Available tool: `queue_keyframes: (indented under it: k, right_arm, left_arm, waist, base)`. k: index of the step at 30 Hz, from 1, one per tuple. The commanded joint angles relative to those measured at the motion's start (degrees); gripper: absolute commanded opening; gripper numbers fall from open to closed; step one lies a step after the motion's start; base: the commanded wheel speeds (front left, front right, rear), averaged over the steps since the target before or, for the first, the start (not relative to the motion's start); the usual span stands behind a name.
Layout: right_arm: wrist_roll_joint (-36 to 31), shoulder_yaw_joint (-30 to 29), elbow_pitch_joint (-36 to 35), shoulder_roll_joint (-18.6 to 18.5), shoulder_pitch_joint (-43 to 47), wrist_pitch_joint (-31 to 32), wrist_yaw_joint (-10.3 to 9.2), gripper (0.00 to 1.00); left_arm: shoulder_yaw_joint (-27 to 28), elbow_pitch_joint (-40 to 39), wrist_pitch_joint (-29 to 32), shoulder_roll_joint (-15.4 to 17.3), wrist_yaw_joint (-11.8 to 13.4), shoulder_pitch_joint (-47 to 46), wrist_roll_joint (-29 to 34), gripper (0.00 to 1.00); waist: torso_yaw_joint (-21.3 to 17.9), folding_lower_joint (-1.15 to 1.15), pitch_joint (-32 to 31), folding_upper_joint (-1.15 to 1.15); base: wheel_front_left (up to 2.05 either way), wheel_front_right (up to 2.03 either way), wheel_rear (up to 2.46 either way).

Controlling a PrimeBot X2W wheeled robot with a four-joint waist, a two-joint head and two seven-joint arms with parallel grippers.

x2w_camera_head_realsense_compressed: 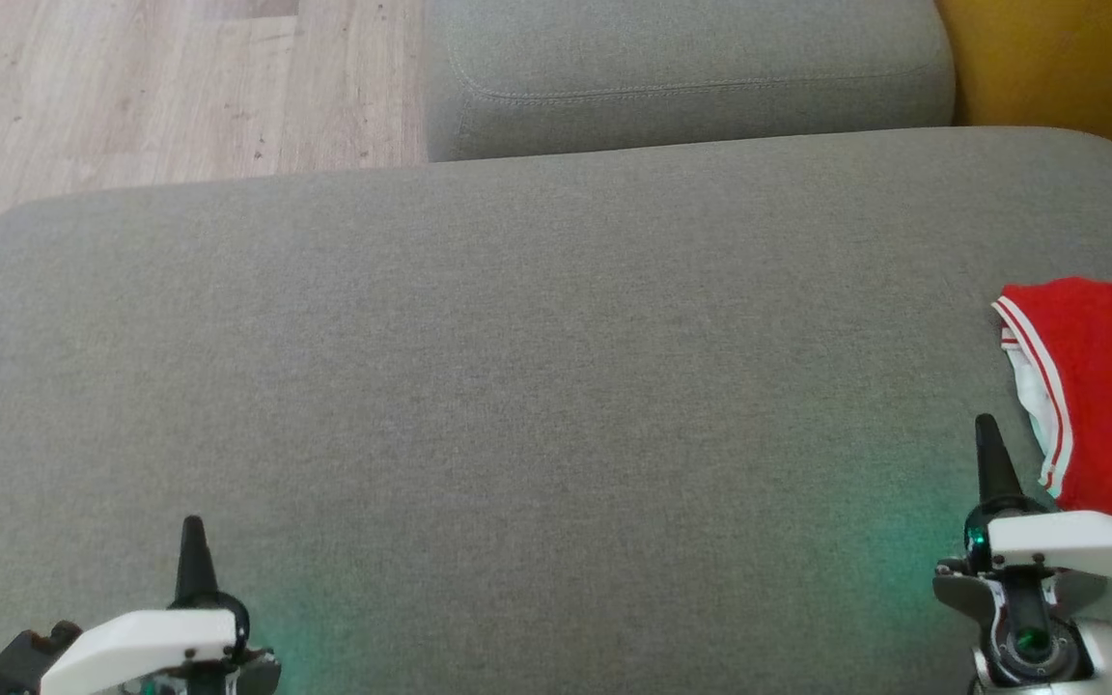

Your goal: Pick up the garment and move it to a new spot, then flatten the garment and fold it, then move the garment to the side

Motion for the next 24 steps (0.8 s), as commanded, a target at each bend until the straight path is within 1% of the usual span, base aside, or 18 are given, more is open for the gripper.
queue_keyframes:
  k: [1, 24]
  right_arm:
    - [1.7, 0.6, -2.8, -0.2, -1.4, 0.5, -0.03, 0.0]
    - [15.8, -1.5, -7.6, -0.1, -0.4, 4.1, -0.04, 0.0]
  left_arm:
    - [1.7, -2.3, 0.3, 0.2, -0.8, -3.1, -1.6, 0.0]
    - [3.9, -4.1, 4.0, 0.2, -2.6, -4.6, -15.1, 0.0]
  waist:
    - [0.0, 0.0, 0.0, 0.0]
    - [0.3, 0.0, -0.2, 0.0]
  base:
    - [0.0, 0.0, 0.0]
    - [0.0, 0.0, 0.0]
